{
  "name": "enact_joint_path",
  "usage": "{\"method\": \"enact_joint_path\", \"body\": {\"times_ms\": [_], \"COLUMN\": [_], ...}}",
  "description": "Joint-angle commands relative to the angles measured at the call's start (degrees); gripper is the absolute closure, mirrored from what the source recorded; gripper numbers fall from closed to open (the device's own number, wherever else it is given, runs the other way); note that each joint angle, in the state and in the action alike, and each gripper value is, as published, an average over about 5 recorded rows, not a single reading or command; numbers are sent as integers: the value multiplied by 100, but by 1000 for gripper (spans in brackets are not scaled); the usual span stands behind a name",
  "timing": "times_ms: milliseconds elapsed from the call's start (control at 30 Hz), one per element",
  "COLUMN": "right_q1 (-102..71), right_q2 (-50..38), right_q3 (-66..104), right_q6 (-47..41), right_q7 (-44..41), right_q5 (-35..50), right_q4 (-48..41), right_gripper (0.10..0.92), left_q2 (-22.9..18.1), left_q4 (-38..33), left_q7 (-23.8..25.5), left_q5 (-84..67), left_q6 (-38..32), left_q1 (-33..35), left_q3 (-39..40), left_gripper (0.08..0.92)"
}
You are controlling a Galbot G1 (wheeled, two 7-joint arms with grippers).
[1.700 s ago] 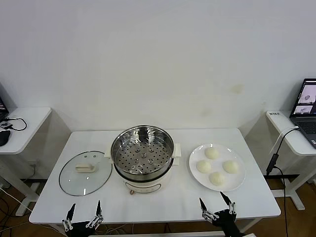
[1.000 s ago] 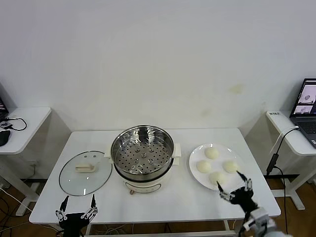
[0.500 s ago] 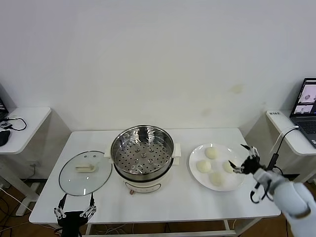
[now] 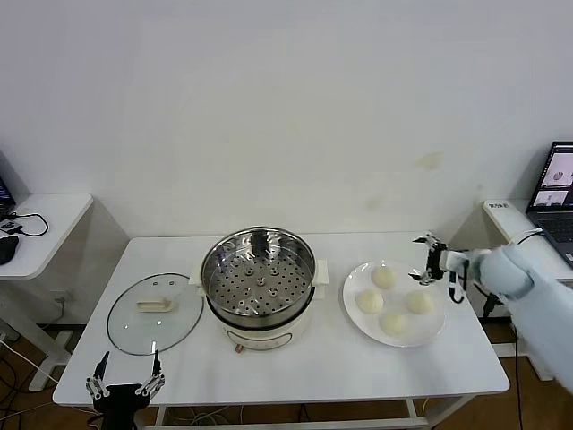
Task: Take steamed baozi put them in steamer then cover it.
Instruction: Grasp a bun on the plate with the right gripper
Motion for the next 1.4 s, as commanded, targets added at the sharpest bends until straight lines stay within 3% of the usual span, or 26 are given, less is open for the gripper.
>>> {"method": "enact_joint_path", "body": {"times_ms": [33,233,733,1400], "right_q1": [2053,2079,1215,1078], "right_q2": [505,1021,1649,2374], "right_q3": [-2303,-2467,-1848,-1347], "right_q6": [172,361,504,654], "right_q7": [-1111,-1167,-870,-475], "right_q5": [98,-97,-894,-1360], "right_q4": [-1204,-1887,-2656,-3536], "right_gripper": [203,203,203,203], "left_q2": [2,73,112,114], "left_q4": [-4,5,-7,89], "left_q7": [-9,3,50,83], "left_q5": [73,21,-30,-25], "left_q6": [-24,-17,-6,-25], "left_q1": [0,-39,-29,-40], "left_q3": [-31,-142,-245,-285], "left_gripper": [177,177,177,177]}}
